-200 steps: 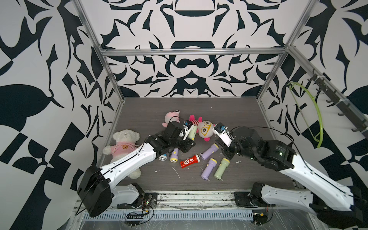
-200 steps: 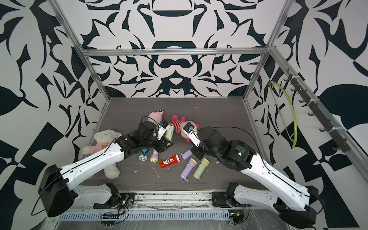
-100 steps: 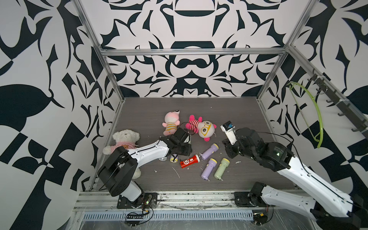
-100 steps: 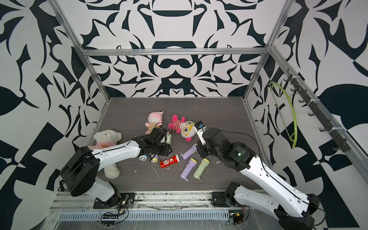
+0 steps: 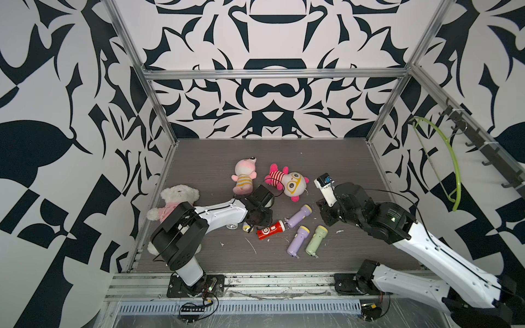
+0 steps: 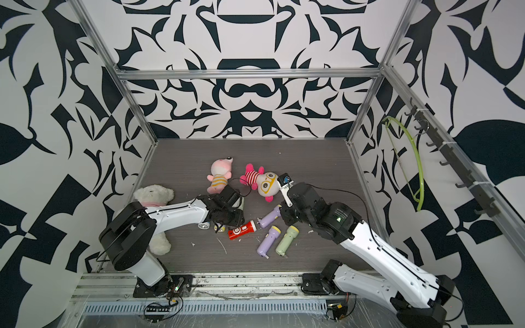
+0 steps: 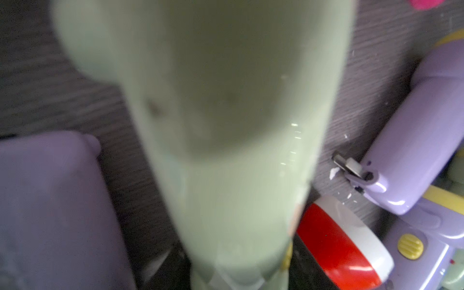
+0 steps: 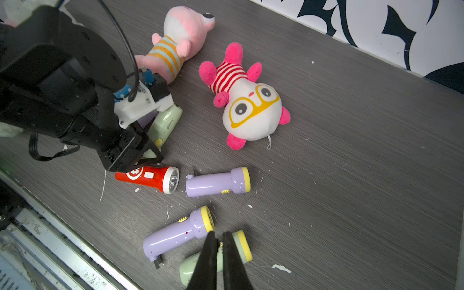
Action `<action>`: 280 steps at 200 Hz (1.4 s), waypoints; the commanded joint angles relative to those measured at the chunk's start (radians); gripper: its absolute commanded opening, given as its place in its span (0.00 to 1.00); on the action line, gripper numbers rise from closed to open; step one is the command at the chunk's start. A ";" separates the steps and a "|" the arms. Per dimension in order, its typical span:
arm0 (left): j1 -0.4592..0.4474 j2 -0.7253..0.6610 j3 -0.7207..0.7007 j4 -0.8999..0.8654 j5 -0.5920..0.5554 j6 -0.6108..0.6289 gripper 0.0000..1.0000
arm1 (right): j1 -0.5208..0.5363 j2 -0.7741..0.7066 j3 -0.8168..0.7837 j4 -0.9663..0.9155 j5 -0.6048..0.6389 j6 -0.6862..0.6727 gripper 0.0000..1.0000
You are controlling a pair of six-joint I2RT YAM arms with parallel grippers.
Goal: Close the plug at the bottom of the flashlight
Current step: Place the flashlight at the center of the board.
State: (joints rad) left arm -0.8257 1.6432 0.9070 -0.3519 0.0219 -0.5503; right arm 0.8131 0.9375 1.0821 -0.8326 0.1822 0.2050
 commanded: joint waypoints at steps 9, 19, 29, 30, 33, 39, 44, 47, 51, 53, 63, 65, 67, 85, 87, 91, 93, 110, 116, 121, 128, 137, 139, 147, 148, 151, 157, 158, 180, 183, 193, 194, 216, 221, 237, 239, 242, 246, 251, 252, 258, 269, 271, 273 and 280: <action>-0.016 -0.028 0.005 -0.055 0.008 -0.029 0.07 | -0.006 -0.006 -0.005 0.031 0.019 0.009 0.13; -0.020 -0.031 -0.002 -0.055 0.012 -0.041 0.08 | -0.006 -0.004 -0.009 0.030 0.019 0.010 0.13; -0.027 -0.031 -0.006 -0.057 0.013 -0.049 0.09 | -0.006 0.001 -0.011 0.030 0.020 0.010 0.14; -0.027 -0.031 -0.006 -0.057 0.013 -0.050 0.09 | -0.005 0.001 -0.011 0.029 0.020 0.010 0.14; -0.029 -0.031 -0.007 -0.059 0.012 -0.052 0.10 | -0.006 0.003 -0.011 0.029 0.019 0.010 0.14; -0.032 -0.031 -0.010 -0.059 0.013 -0.058 0.13 | -0.006 0.006 -0.011 0.029 0.016 0.010 0.14; -0.033 -0.031 -0.012 -0.058 0.011 -0.060 0.15 | -0.006 0.009 -0.011 0.029 0.013 0.008 0.14; -0.033 -0.030 -0.014 -0.059 0.010 -0.062 0.17 | -0.006 0.010 -0.011 0.029 0.013 0.008 0.15; -0.035 -0.029 -0.015 -0.059 0.006 -0.065 0.21 | -0.006 0.013 -0.011 0.030 0.012 0.008 0.15; -0.035 -0.029 -0.017 -0.059 0.005 -0.067 0.22 | -0.006 0.013 -0.009 0.030 0.011 0.008 0.15; -0.035 -0.028 -0.018 -0.062 0.001 -0.072 0.29 | -0.006 0.018 -0.010 0.033 0.010 0.005 0.16; -0.035 -0.027 -0.018 -0.063 0.000 -0.072 0.30 | -0.006 0.019 -0.010 0.033 0.009 0.005 0.16; -0.035 -0.027 -0.019 -0.064 -0.002 -0.073 0.30 | -0.005 0.020 -0.009 0.033 0.009 0.005 0.16; -0.035 -0.026 -0.013 -0.082 -0.015 -0.077 0.39 | -0.007 0.027 -0.005 0.036 0.009 0.000 0.17; -0.035 -0.026 -0.013 -0.084 -0.014 -0.077 0.40 | -0.007 0.027 -0.005 0.036 0.008 0.000 0.18; -0.035 -0.026 -0.013 -0.088 -0.015 -0.077 0.40 | -0.007 0.029 -0.005 0.036 0.008 -0.001 0.18; -0.035 -0.027 -0.012 -0.090 -0.016 -0.077 0.41 | -0.007 0.029 -0.005 0.035 0.008 -0.002 0.18; -0.035 -0.035 -0.007 -0.108 -0.022 -0.079 0.42 | -0.007 0.032 -0.010 0.041 0.007 -0.003 0.19; -0.035 -0.040 -0.008 -0.110 -0.021 -0.080 0.42 | -0.007 0.033 -0.011 0.042 0.005 -0.005 0.20; -0.035 -0.044 -0.007 -0.111 -0.020 -0.082 0.43 | -0.008 0.036 -0.011 0.043 0.003 -0.004 0.21; -0.035 -0.050 -0.010 -0.113 -0.020 -0.087 0.44 | -0.008 0.039 -0.012 0.044 0.001 -0.006 0.22; -0.036 -0.057 -0.011 -0.116 -0.018 -0.091 0.46 | -0.008 0.043 -0.011 0.044 -0.003 -0.007 0.24; -0.036 -0.058 -0.012 -0.116 -0.017 -0.092 0.47 | -0.008 0.044 -0.011 0.045 -0.004 -0.007 0.25; -0.038 -0.063 -0.016 -0.116 -0.014 -0.095 0.48 | -0.008 0.048 -0.010 0.045 -0.007 -0.009 0.26; -0.038 -0.063 -0.016 -0.117 -0.013 -0.095 0.48 | -0.008 0.049 -0.010 0.045 -0.006 -0.009 0.27; -0.038 -0.064 -0.017 -0.117 -0.014 -0.097 0.48 | -0.008 0.050 -0.010 0.046 -0.008 -0.009 0.27; -0.038 -0.067 -0.019 -0.116 -0.012 -0.100 0.48 | -0.008 0.052 -0.009 0.046 -0.008 -0.010 0.29; -0.039 -0.068 -0.021 -0.117 -0.012 -0.100 0.48 | -0.009 0.052 -0.008 0.046 -0.009 -0.010 0.29; -0.039 -0.071 -0.030 -0.109 -0.010 -0.107 0.51 | -0.009 0.051 -0.010 0.047 -0.015 -0.009 0.32; -0.039 -0.072 -0.031 -0.107 -0.010 -0.106 0.52 | -0.009 0.050 -0.010 0.047 -0.015 -0.008 0.33; -0.039 -0.071 -0.033 -0.104 -0.011 -0.106 0.54 | -0.010 0.049 -0.011 0.046 -0.016 -0.006 0.33; -0.039 -0.071 -0.032 -0.104 -0.010 -0.106 0.54 | -0.010 0.049 -0.011 0.046 -0.015 -0.006 0.33; -0.039 -0.060 -0.028 -0.105 -0.004 -0.103 0.55 | -0.010 0.043 -0.014 0.044 -0.015 -0.005 0.36; -0.039 -0.059 -0.028 -0.104 -0.001 -0.103 0.55 | -0.010 0.041 -0.014 0.044 -0.015 -0.003 0.36; -0.039 -0.056 -0.028 -0.101 -0.001 -0.102 0.55 | -0.011 0.038 -0.016 0.042 -0.014 -0.003 0.37; -0.039 -0.057 -0.028 -0.100 -0.001 -0.103 0.55 | -0.010 0.038 -0.016 0.042 -0.014 -0.003 0.37; -0.039 -0.058 -0.028 -0.099 -0.002 -0.103 0.55 | -0.010 0.037 -0.016 0.042 -0.014 -0.003 0.37; -0.039 -0.062 -0.027 -0.100 -0.003 -0.102 0.55 | -0.010 0.037 -0.016 0.042 -0.013 -0.003 0.37; -0.039 -0.068 -0.023 -0.106 -0.008 -0.102 0.55 | -0.010 0.037 -0.016 0.042 -0.013 -0.003 0.38; -0.039 -0.069 -0.022 -0.108 -0.010 -0.101 0.55 | -0.010 0.036 -0.016 0.042 -0.013 -0.003 0.38; -0.039 -0.079 -0.013 -0.120 -0.019 -0.097 0.55 | -0.011 0.038 -0.016 0.043 -0.014 -0.006 0.38; -0.039 -0.103 0.008 -0.156 -0.043 -0.087 0.55 | -0.011 0.041 -0.017 0.047 -0.024 -0.013 0.38; -0.039 -0.109 0.013 -0.163 -0.049 -0.084 0.55 | -0.010 0.041 -0.017 0.047 -0.025 -0.014 0.38; -0.039 -0.115 0.018 -0.175 -0.056 -0.081 0.55 | -0.010 0.042 -0.017 0.047 -0.029 -0.016 0.38; -0.039 -0.138 0.034 -0.208 -0.077 -0.072 0.55 | -0.010 0.047 -0.019 0.049 -0.046 -0.026 0.39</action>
State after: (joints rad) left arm -0.8627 1.5837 0.8917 -0.4587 0.0036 -0.6510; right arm 0.8062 0.9936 1.0645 -0.8143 0.1638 0.1993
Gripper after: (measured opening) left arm 0.553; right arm 0.381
